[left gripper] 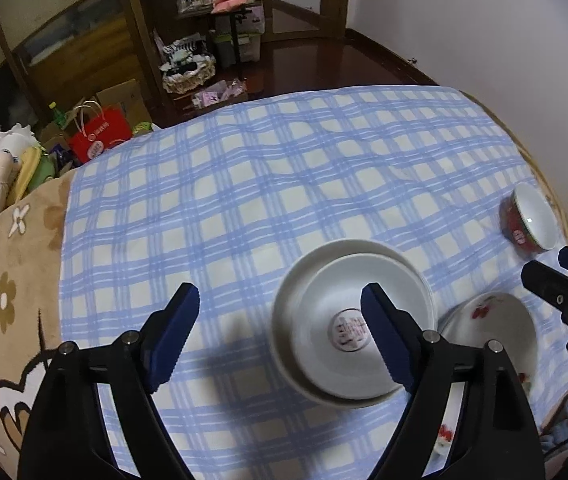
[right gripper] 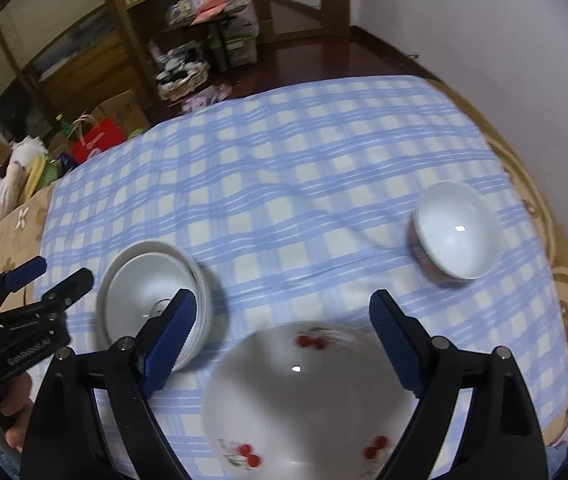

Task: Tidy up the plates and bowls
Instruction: 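Move both tools to the small plain white bowl, then close both tools on the rim of the white bowl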

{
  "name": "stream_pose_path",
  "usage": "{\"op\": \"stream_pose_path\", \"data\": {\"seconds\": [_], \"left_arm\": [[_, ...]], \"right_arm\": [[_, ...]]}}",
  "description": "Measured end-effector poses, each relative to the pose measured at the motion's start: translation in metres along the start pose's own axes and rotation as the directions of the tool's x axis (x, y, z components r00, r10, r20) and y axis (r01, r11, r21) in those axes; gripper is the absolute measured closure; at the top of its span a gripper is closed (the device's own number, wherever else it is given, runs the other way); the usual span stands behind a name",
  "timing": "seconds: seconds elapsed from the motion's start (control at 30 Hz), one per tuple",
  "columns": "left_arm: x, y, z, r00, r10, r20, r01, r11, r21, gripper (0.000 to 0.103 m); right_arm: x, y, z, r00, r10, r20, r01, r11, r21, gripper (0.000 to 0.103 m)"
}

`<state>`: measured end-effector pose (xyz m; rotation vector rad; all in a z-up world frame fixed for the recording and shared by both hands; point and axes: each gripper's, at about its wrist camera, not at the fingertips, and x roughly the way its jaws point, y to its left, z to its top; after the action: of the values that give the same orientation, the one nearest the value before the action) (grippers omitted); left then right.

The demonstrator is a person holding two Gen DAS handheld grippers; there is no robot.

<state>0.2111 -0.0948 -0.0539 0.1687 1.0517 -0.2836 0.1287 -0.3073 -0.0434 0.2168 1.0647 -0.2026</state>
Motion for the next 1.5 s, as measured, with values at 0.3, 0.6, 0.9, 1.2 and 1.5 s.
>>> {"op": "stream_pose_path", "data": {"seconds": [0.3, 0.6, 0.9, 1.2, 1.5], "left_arm": [[-0.035, -0.039, 0.034, 0.993, -0.046, 0.106, 0.046, 0.999, -0.001, 0.014], [-0.035, -0.100, 0.062, 0.985, -0.112, 0.133, 0.100, 0.990, 0.096, 0.013], [-0.022, -0.181, 0.077, 0.977, -0.179, 0.118, 0.145, 0.957, 0.252, 0.013], [0.006, -0.234, 0.088, 0.974, -0.213, 0.080, 0.179, 0.934, 0.308, 0.013], [0.050, -0.273, 0.086, 0.979, -0.204, 0.001, 0.192, 0.927, 0.321, 0.013]], "right_arm": [[-0.029, -0.058, 0.012, 0.990, -0.112, 0.081, 0.110, 0.993, 0.031, 0.011], [-0.053, -0.123, 0.023, 0.970, -0.172, 0.173, 0.151, 0.980, 0.131, 0.011], [-0.041, -0.172, 0.020, 0.954, -0.230, 0.191, 0.184, 0.955, 0.234, 0.011], [-0.016, -0.214, 0.016, 0.960, -0.248, 0.129, 0.196, 0.926, 0.322, 0.011], [0.019, -0.238, 0.018, 0.981, -0.181, 0.072, 0.137, 0.904, 0.406, 0.016]]}}
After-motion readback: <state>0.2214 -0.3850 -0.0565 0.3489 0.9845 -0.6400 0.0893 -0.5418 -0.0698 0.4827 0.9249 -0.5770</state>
